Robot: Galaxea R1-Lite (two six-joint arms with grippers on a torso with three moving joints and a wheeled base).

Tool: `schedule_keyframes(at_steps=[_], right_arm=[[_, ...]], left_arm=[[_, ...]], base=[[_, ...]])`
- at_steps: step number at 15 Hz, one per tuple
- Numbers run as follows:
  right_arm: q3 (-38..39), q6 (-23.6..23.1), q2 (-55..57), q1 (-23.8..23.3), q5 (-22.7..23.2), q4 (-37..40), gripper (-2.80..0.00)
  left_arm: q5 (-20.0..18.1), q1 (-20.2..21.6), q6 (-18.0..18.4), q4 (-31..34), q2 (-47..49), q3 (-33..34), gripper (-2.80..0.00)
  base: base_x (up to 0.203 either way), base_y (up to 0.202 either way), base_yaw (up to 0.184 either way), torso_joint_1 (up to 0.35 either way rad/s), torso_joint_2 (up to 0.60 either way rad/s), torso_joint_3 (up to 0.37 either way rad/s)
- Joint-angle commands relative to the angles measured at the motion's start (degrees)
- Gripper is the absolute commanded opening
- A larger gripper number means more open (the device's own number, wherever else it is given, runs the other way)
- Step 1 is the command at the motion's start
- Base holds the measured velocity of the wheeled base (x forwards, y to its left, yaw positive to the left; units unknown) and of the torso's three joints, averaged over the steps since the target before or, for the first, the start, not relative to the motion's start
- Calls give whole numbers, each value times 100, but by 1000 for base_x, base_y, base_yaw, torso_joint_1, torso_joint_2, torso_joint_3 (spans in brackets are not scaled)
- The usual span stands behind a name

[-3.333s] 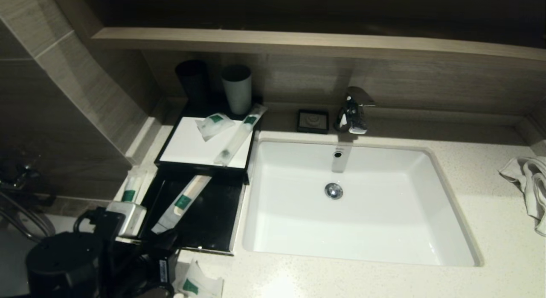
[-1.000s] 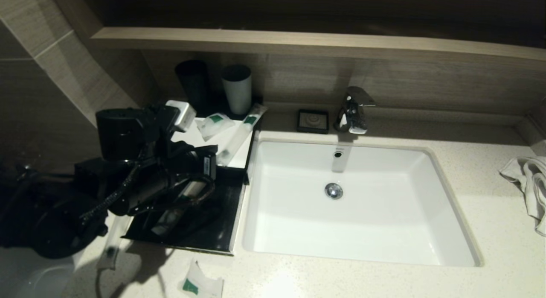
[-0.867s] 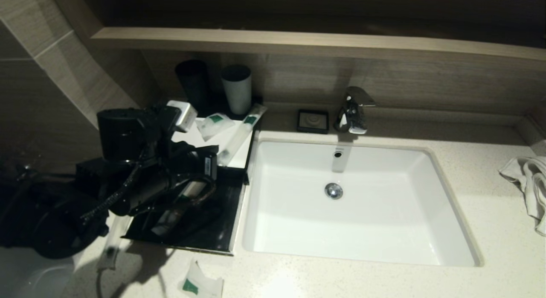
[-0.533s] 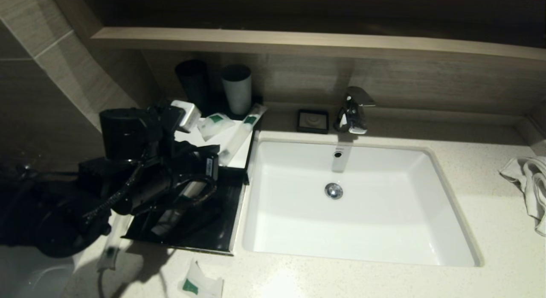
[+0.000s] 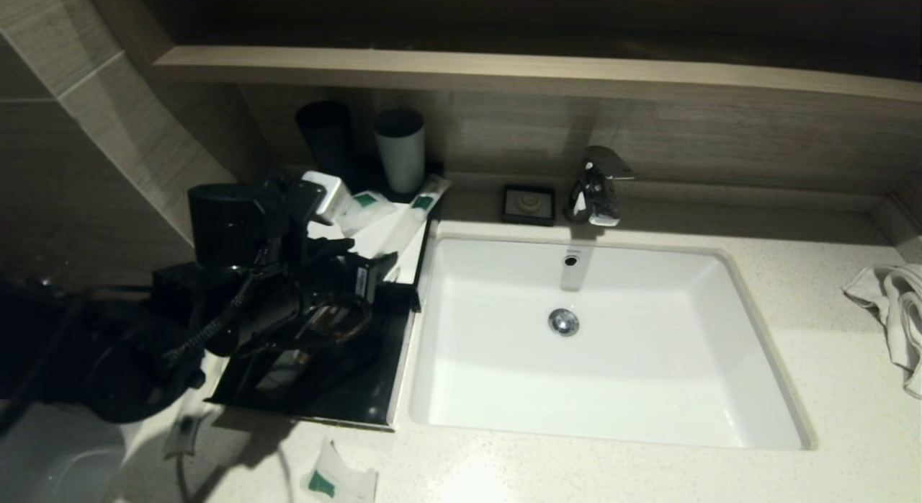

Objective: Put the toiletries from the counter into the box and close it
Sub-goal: Pick up the bathroom toiletry

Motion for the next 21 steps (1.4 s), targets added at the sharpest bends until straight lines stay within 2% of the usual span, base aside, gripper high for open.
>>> schedule_keyframes(at_steps=[1,5,14,21], right_arm=[[0,-3,9,0,0,0,-280],[0,-3,9,0,0,0,-280],[0,6,9,0,0,0,-280],[0,6,9,0,0,0,-280]], left_arm=[[-4,-4,91,-40,104,-26,0],[-206,-4,108,-49,130,-34,0],[-215,-4,429,-49,188,-60,0],[-215,-4,442,-49,262,-51,0]], base=[[0,0,0,0,0,0],[0,0,0,0,0,0],[0,0,0,0,0,0],[0,0,0,0,0,0]])
